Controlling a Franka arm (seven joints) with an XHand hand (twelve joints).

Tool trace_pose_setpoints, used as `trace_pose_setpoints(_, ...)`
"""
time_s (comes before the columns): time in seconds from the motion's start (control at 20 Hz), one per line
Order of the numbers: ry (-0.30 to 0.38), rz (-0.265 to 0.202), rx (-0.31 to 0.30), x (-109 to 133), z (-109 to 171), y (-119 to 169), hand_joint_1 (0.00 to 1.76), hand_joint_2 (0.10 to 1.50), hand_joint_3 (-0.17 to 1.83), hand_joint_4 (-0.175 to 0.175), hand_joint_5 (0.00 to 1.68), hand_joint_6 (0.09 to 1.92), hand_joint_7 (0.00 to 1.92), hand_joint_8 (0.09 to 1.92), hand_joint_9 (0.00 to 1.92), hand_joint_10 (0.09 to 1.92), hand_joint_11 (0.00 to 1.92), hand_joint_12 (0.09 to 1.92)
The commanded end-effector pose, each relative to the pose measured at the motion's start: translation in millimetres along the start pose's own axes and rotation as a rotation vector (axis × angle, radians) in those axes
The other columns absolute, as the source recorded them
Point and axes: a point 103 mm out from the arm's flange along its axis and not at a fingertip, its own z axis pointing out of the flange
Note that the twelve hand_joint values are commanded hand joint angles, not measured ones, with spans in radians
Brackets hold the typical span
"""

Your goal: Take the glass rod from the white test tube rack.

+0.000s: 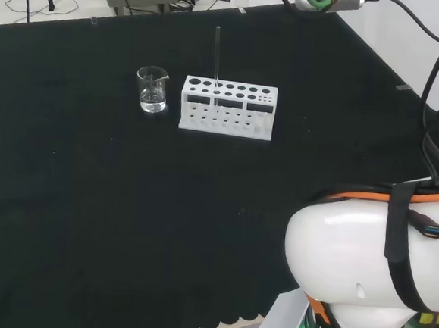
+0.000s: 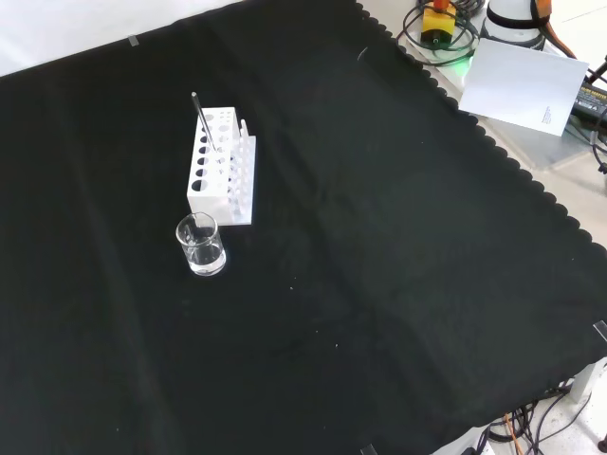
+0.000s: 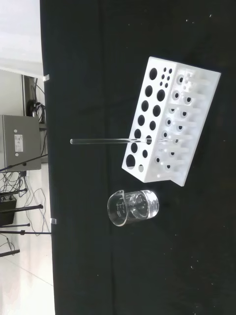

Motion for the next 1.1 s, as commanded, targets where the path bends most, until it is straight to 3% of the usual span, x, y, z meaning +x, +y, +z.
trace_pose_setpoints(0.05,-0.012,0.002,-0.012,0,0,0,0.72,1.07,-0.06,-0.127,0.22,0.09,0.24,0.22,0.48,0.13,0.28,0.77)
trace_pose_setpoints(0.15,-0.005,0.002,-0.020,1,0,1,0.61,1.07,-0.05,-0.118,0.05,0.09,0.09,0.09,0.25,0.09,0.07,0.97)
trace_pose_setpoints(0.3,-0.002,0.009,-0.022,2,1,3,0.58,1.07,-0.06,-0.114,0.00,0.09,0.06,0.09,0.21,0.09,0.01,1.14)
trace_pose_setpoints(0.4,0.010,0.000,-0.022,-1,1,8,0.58,1.09,-0.08,-0.112,0.00,0.09,0.06,0.09,0.13,0.34,0.00,1.23)
trace_pose_setpoints(0.55,0.013,-0.007,-0.043,2,2,14,0.58,1.11,-0.14,-0.111,0.01,0.09,0.02,0.34,0.03,0.76,0.00,1.39)
trace_pose_setpoints(0.85,0.044,-0.050,-0.038,2,18,63,0.59,1.14,-0.17,-0.123,0.08,0.09,0.00,0.81,0.30,0.88,0.30,1.42)
trace_pose_setpoints(1.1,0.026,-0.072,-0.073,15,27,101,0.60,1.14,-0.17,-0.134,0.13,0.09,0.07,0.92,0.47,0.89,0.50,1.37)
